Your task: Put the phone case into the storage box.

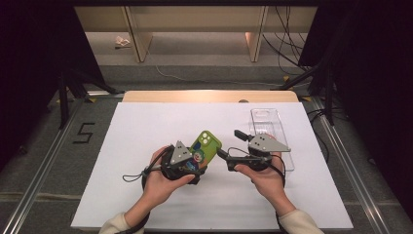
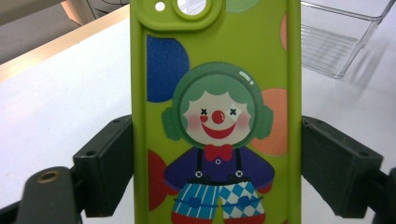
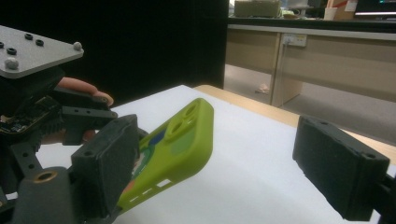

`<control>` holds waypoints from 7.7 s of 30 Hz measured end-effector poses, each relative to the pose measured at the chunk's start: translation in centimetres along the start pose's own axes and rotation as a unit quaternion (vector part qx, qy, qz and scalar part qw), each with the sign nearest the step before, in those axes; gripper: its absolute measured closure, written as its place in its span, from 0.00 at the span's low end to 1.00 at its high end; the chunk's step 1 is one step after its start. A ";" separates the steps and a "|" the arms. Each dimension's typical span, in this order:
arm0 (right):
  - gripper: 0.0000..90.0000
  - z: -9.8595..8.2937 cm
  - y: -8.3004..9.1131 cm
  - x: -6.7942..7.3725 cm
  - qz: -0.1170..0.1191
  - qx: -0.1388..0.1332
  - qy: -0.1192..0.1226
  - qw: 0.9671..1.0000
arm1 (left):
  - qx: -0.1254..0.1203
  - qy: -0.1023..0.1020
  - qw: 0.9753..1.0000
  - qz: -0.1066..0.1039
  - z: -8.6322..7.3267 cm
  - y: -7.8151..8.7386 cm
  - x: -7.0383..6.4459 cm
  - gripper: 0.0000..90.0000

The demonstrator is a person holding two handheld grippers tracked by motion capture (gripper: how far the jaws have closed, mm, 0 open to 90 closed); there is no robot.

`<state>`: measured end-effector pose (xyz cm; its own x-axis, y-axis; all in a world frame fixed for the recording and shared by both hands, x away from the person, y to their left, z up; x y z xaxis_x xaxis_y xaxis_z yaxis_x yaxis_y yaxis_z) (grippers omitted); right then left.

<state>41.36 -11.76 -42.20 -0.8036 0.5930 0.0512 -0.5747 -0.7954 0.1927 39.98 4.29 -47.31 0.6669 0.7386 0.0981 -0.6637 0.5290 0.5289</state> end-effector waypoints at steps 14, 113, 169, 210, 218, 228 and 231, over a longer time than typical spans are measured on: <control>0.18 -0.2 -0.9 0.1 0.005 0.008 -0.006 1.000 | -0.002 -0.007 1.000 -0.007 0.1 -0.1 -0.9 0.19; 0.82 -0.2 -3.5 0.6 0.071 0.021 -0.122 0.990 | 0.001 -0.033 0.999 -0.022 -0.1 -0.7 -3.3 0.19; 0.86 2.2 -1.9 1.0 0.121 0.048 -0.043 0.991 | -0.024 0.002 0.998 -0.055 0.6 0.2 -1.5 0.18; 0.86 2.5 -1.0 2.1 0.179 0.102 0.017 0.978 | -0.004 -0.025 0.996 -0.083 -0.3 -0.5 -1.8 0.18; 0.86 2.5 -1.0 2.5 0.188 0.104 0.019 0.976 | 0.006 -0.037 0.995 -0.097 -0.8 -0.7 -2.0 0.21; 0.86 2.3 -1.0 2.7 0.203 0.113 0.024 0.972 | 0.019 -0.059 0.991 -0.122 -1.4 -0.7 -2.5 0.26; 0.86 2.2 -1.1 2.8 0.206 0.115 0.024 0.971 | 0.021 -0.064 0.989 -0.132 -1.6 -0.8 -2.8 0.28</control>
<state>40.05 -8.96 -40.14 -0.9677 0.2186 0.1257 -0.1564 -0.9114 0.3806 38.06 2.48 -49.36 0.8538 0.5176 0.0565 -0.4483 0.6757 0.5853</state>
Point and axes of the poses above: each handheld gripper's, and its own axes: y roughly backward along the jaws, z roughly out of its top, x roughly to its left, the point moved 7 cm from there along -y, roughly forward along the jaws, and after that the axes turned 6 degrees about z, right-handed, at the moved point
